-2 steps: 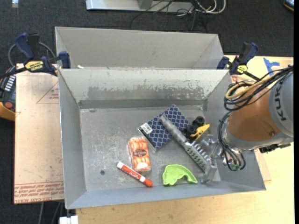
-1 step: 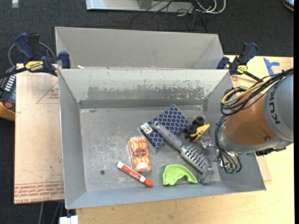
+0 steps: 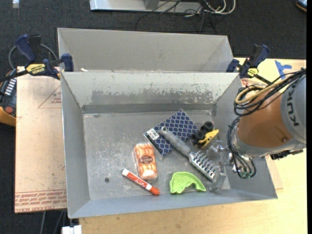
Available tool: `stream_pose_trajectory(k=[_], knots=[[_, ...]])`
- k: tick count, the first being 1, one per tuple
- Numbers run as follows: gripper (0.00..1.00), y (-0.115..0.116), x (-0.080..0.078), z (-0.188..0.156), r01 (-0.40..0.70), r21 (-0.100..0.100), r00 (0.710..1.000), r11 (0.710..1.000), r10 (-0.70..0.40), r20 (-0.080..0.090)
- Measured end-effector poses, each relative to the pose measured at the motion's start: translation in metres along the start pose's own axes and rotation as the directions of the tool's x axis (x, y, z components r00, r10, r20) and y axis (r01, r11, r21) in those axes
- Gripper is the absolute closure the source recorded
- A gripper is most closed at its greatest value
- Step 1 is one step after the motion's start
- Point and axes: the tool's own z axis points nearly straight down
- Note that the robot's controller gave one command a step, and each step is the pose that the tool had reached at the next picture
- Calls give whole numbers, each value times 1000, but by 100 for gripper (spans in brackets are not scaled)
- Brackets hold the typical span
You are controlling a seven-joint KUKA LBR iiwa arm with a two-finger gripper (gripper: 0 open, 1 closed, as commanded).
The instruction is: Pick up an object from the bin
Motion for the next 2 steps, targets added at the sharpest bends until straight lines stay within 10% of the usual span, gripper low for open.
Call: stream_pose_trajectory(k=[1,2], knots=[[0,26,16,8,3,-1,1000,1000,-3,17],[100,0,0,1,-1,0,1000,1000,1,1]])
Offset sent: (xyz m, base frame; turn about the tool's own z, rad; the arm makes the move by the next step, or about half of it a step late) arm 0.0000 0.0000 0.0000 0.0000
